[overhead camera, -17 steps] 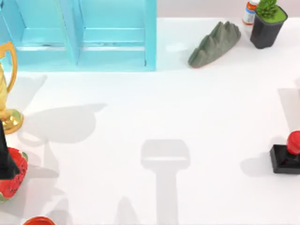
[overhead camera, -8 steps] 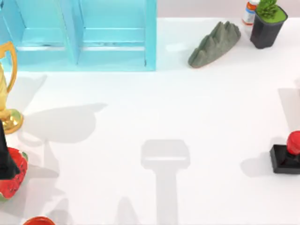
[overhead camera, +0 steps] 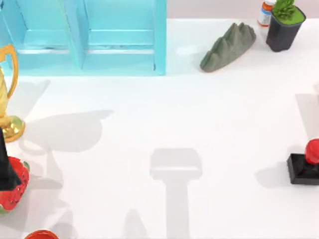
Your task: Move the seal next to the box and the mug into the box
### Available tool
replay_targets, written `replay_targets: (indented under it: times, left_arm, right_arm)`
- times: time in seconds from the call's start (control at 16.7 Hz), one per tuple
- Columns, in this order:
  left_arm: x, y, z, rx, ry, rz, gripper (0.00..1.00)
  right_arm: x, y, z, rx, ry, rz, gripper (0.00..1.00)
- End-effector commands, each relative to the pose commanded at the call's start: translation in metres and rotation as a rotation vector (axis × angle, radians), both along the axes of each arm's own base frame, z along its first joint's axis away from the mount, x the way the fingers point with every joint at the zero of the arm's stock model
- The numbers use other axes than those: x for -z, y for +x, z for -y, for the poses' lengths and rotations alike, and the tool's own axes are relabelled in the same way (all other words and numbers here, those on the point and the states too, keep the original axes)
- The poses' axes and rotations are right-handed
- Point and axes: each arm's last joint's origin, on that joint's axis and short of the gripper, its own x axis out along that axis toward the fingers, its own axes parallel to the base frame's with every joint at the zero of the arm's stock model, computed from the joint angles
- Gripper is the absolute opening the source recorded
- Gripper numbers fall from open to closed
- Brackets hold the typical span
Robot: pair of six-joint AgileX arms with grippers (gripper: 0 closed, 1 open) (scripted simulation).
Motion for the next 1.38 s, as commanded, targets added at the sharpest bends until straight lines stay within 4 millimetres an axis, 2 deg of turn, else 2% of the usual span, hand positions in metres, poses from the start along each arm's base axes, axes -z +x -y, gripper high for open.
replay_targets:
  times: [0.48,0.6,0.72,0.96,1.2,1.38]
  left_arm:
    - [0.0,0.0,0.0,0.0,0.0,0.0,1.0]
    - [0.0,0.0,0.0,0.0,0.0,0.0,1.0]
    - [0.0,0.0,0.0,0.0,0.0,0.0,1.0]
    - [0.0,0.0,0.0,0.0,0.0,0.0,1.0]
    - [0.0,0.0,0.0,0.0,0.0,0.0,1.0]
    - [0.0,0.0,0.0,0.0,0.0,0.0,1.0]
  right_arm:
    - [0.0,0.0,0.0,0.001,0.0,0.001,1.0]
    - [-0.006,0.005,0.004,-0.001,-0.004,0.034,1.0]
    - [-0.019,0.016,0.009,-0.015,-0.02,0.105,1.0]
    - [-0.056,0.033,0.018,-0.049,-0.07,0.249,1.0]
    - [-0.085,0.035,0.023,-0.058,-0.112,0.314,1.0]
    - [-0.102,0.027,0.028,-0.027,-0.138,0.311,1.0]
